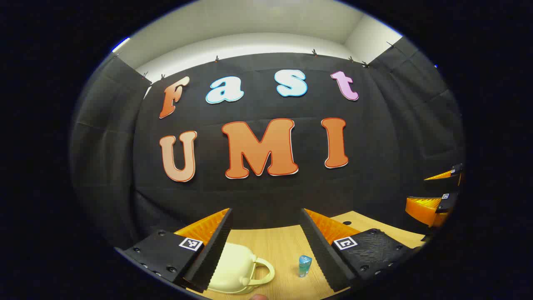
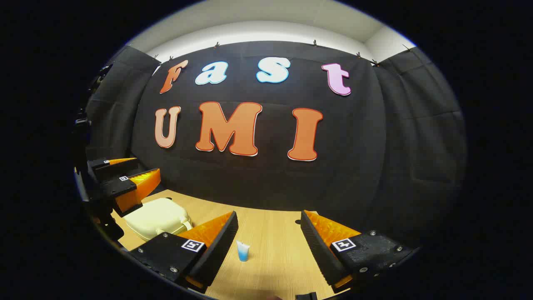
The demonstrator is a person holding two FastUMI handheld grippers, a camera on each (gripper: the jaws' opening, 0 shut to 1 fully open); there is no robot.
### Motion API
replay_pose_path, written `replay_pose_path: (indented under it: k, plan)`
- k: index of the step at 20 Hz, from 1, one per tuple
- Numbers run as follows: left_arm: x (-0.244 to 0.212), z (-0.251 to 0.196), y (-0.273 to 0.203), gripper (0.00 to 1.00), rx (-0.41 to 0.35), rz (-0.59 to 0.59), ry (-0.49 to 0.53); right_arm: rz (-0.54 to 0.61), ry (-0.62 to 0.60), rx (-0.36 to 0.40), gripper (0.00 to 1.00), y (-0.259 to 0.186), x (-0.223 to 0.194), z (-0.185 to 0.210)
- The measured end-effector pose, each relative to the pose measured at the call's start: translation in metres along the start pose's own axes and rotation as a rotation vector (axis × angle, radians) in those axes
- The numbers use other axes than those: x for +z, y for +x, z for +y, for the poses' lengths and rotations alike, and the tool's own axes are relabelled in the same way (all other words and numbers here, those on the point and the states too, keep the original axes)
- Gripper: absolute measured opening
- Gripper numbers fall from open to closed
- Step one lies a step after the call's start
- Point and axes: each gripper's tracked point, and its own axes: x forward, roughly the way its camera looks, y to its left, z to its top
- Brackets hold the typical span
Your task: First open the suitcase, pack the skin care products into it, and then close the suitcase.
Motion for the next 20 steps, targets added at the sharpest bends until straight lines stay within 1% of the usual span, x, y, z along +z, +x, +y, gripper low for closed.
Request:
replay_pose_path:
  k: [1, 2, 3, 4, 6, 7, 8, 9, 10, 14, 15, 16, 17, 19, 20]
  plan:
    - [-0.001, 0.007, 0.001, 1.0, 0.039, 0.01, 0.016, 0.005, 0.004, 0.01, 0.95, 0.003, -0.001, 0.0]
    - [-0.001, 0.011, 0.004, 0.98, 0.065, 0.014, 0.02, -0.004, 0.01, 0.024, 0.96, 0.007, 0.001, 0.0]
    - [-0.003, 0.008, 0.007, 0.98, 0.075, 0.023, 0.013, -0.018, 0.011, 0.03, 0.96, 0.01, 0.005, -0.002]
    - [-0.004, 0.004, 0.01, 1.0, 0.076, 0.03, 0.0, -0.023, 0.014, 0.039, 0.95, 0.014, 0.004, -0.004]
    - [-0.006, 0.003, 0.015, 1.0, 0.094, 0.035, -0.005, -0.022, 0.022, 0.061, 0.95, 0.024, 0.002, -0.005]
    - [-0.006, -0.002, 0.018, 0.98, 0.091, 0.034, -0.006, -0.022, 0.024, 0.072, 0.95, 0.028, 0.001, -0.006]
    - [-0.007, -0.009, 0.02, 0.98, 0.082, 0.035, -0.011, -0.021, 0.025, 0.08, 0.96, 0.032, -0.002, -0.009]
    - [-0.007, -0.011, 0.02, 0.98, 0.087, 0.032, -0.012, -0.024, 0.027, 0.094, 0.96, 0.034, -0.002, -0.01]
    - [-0.007, -0.013, 0.021, 1.0, 0.099, 0.031, -0.009, -0.032, 0.029, 0.105, 0.96, 0.037, -0.002, -0.011]
    - [-0.006, -0.025, 0.018, 1.0, 0.115, 0.019, -0.041, -0.041, 0.044, 0.149, 0.95, 0.048, -0.008, -0.013]
    - [-0.007, -0.028, 0.017, 0.98, 0.11, 0.021, -0.04, -0.039, 0.051, 0.159, 0.95, 0.05, -0.009, -0.013]
    - [-0.007, -0.031, 0.017, 1.0, 0.108, 0.02, -0.021, -0.034, 0.053, 0.17, 0.95, 0.051, -0.012, -0.012]
    - [-0.012, -0.029, 0.018, 0.98, 0.117, 0.028, 0.02, -0.026, 0.047, 0.173, 0.95, 0.052, -0.016, -0.013]
    - [-0.023, -0.026, 0.021, 0.98, 0.132, 0.041, 0.104, -0.019, 0.038, 0.176, 0.95, 0.054, -0.021, -0.015]
    - [-0.034, -0.03, 0.024, 1.0, 0.119, 0.06, 0.14, -0.014, 0.034, 0.176, 0.95, 0.054, -0.023, -0.017]
